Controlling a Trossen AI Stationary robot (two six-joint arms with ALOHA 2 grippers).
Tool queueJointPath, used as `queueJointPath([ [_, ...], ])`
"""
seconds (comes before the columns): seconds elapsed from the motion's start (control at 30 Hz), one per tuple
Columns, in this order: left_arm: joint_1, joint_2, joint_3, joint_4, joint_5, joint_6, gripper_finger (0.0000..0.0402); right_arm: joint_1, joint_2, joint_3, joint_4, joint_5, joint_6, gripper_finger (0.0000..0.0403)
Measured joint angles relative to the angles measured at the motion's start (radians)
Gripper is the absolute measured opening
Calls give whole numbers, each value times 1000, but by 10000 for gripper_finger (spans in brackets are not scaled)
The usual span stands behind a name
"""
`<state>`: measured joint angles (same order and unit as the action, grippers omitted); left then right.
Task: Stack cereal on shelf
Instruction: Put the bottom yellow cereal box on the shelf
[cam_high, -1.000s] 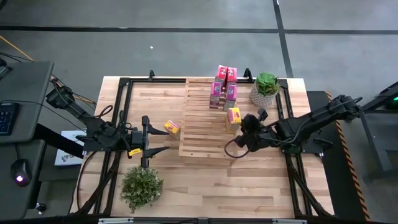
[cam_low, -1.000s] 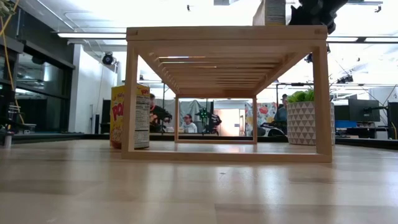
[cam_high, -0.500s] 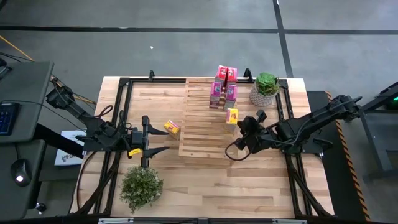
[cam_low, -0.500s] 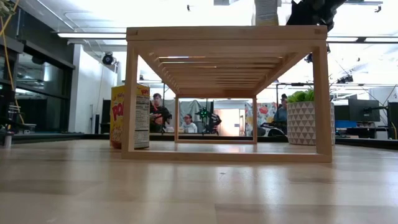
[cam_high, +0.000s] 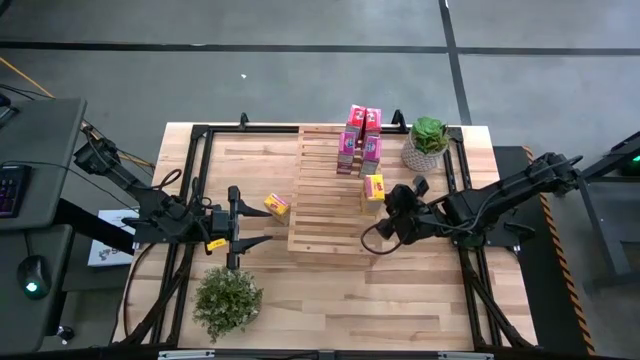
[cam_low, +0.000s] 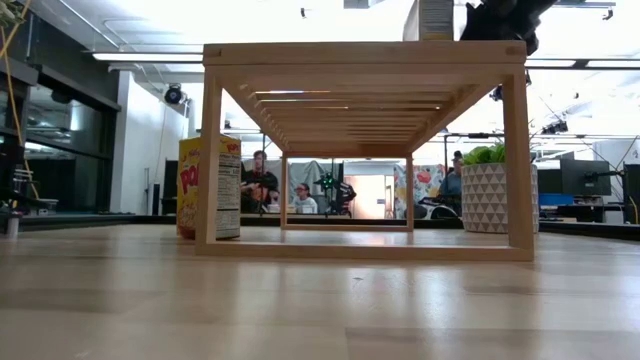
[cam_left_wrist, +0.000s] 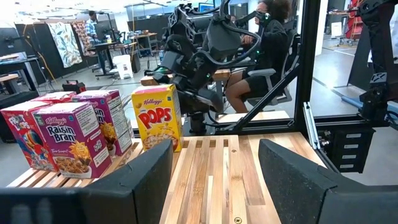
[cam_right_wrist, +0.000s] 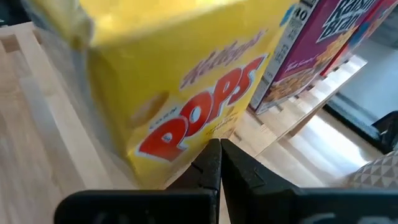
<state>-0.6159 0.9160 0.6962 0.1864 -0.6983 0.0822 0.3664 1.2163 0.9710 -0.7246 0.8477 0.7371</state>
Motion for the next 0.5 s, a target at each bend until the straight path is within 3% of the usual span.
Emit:
queueJointPath([
  [0.5, 0, 0, 0, 0, 0, 0, 227, 0, 0, 0, 2, -33, 71, 0],
])
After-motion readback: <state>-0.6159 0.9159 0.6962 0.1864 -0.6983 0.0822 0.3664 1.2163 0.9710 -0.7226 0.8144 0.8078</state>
